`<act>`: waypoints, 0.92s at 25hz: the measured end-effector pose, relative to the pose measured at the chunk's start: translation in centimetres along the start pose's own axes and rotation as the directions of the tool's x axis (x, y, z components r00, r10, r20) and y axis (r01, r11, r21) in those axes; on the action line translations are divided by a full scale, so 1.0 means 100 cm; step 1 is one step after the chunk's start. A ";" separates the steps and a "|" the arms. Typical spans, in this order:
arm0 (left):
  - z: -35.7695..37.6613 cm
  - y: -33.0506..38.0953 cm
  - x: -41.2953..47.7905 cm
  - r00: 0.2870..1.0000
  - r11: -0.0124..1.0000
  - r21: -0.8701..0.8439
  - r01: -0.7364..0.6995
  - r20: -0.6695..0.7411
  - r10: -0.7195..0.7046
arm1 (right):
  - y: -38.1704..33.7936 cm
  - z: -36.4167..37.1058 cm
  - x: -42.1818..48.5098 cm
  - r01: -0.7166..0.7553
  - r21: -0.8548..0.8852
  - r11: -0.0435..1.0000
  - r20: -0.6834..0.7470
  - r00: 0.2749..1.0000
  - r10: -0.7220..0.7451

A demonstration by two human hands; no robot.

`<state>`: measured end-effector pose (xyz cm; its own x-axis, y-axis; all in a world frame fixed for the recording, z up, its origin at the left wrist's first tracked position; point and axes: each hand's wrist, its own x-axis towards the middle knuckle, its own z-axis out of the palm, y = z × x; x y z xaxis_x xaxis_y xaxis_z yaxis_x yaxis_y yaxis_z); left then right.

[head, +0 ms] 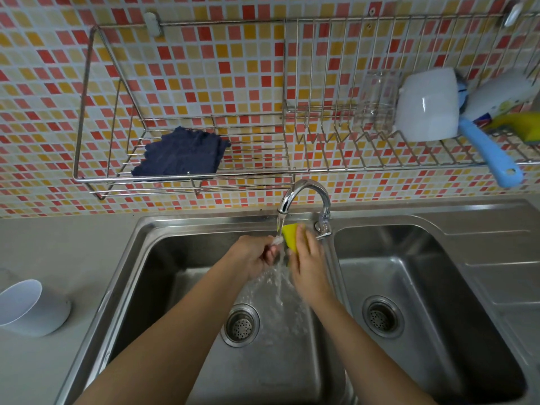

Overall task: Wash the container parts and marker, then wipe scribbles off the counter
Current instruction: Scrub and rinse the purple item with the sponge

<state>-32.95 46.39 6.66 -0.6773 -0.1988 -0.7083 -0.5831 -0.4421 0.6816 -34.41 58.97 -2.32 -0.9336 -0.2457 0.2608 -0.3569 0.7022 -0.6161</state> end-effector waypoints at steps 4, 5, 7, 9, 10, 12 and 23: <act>-0.001 0.002 -0.003 1.000 1.000 0.016 -0.011 -0.021 0.012 | -0.002 0.001 0.005 -0.086 0.132 0.987 -0.060 0.994 0.095; -0.002 0.003 -0.003 0.999 1.000 0.023 -0.021 -0.035 0.022 | -0.002 0.002 0.006 -0.091 0.144 0.985 -0.059 0.993 0.100; -0.004 0.007 -0.004 0.996 0.998 0.047 -0.051 -0.067 0.054 | 0.000 0.005 0.005 -0.088 0.167 0.982 -0.007 0.996 0.090; -0.001 0.005 -0.004 0.990 0.987 0.125 -0.105 -0.085 0.116 | 0.002 0.012 0.003 -0.135 0.236 0.962 -0.022 0.989 0.145; 0.002 0.002 -0.003 0.982 0.972 0.187 -0.143 -0.098 0.164 | 0.001 0.016 0.002 -0.169 0.291 0.942 -0.058 0.979 0.193; 0.003 -0.004 0.002 0.943 0.915 0.331 -0.228 -0.159 0.293 | -0.004 0.022 0.002 -0.227 0.350 0.909 -0.111 0.953 0.280; -0.001 -0.002 0.009 0.966 0.942 0.303 -0.144 -0.164 0.201 | -0.003 0.010 -0.001 -0.072 0.139 0.988 -0.090 0.992 0.085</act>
<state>-33.38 46.24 5.86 -0.6974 -0.4246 -0.5774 -0.5873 -0.1231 0.7999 -34.24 58.08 -2.87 -0.9538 -0.1241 0.2736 -0.2900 0.6181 -0.7306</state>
